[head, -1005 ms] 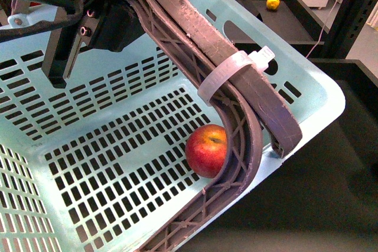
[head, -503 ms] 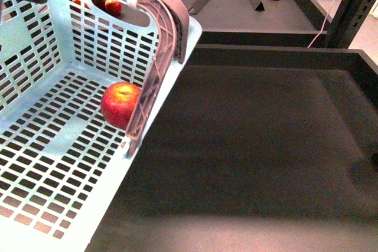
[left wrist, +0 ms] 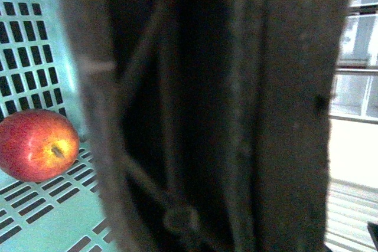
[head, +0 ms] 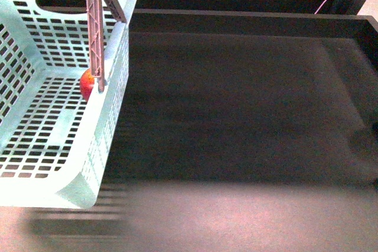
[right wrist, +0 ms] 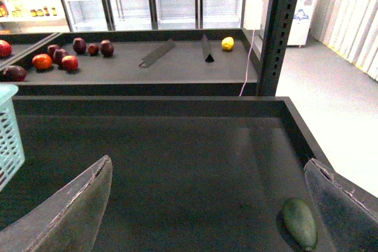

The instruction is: Pick apple with right arm and hold basket with left

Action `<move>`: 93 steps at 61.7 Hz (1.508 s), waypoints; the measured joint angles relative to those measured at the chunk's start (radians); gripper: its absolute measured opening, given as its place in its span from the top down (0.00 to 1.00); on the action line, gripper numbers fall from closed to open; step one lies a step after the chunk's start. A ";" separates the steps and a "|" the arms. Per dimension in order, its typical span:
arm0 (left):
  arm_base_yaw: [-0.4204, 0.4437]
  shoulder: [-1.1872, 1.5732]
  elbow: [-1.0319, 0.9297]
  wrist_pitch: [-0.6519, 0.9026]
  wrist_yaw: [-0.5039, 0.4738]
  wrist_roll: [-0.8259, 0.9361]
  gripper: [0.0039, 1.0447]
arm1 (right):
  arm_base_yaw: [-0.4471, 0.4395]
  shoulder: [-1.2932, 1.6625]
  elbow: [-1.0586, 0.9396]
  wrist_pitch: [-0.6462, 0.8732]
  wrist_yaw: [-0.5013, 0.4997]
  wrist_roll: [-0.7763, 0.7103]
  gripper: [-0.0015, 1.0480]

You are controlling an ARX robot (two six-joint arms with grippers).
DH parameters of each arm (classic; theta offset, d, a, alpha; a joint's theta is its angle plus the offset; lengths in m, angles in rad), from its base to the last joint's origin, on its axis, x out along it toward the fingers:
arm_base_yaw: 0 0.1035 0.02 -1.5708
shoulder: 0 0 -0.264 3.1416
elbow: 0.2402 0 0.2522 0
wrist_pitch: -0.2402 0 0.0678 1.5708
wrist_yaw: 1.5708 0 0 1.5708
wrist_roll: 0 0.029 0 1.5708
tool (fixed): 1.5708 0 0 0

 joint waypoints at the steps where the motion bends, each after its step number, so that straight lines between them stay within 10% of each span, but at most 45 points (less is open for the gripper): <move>1: 0.005 0.016 0.008 0.000 0.003 0.003 0.87 | 0.000 0.000 0.000 0.000 0.000 0.000 0.08; 56: 0.097 0.155 -0.064 0.133 0.111 0.021 0.86 | 0.000 0.000 0.000 0.000 0.000 0.000 0.08; 86: 0.048 -0.102 -0.145 -0.044 0.078 -0.002 0.06 | 0.000 0.000 0.000 0.000 0.000 0.000 0.08; 93: 0.038 -0.197 -0.182 -0.122 0.051 0.003 0.07 | 0.000 0.000 0.000 0.000 0.000 0.000 0.08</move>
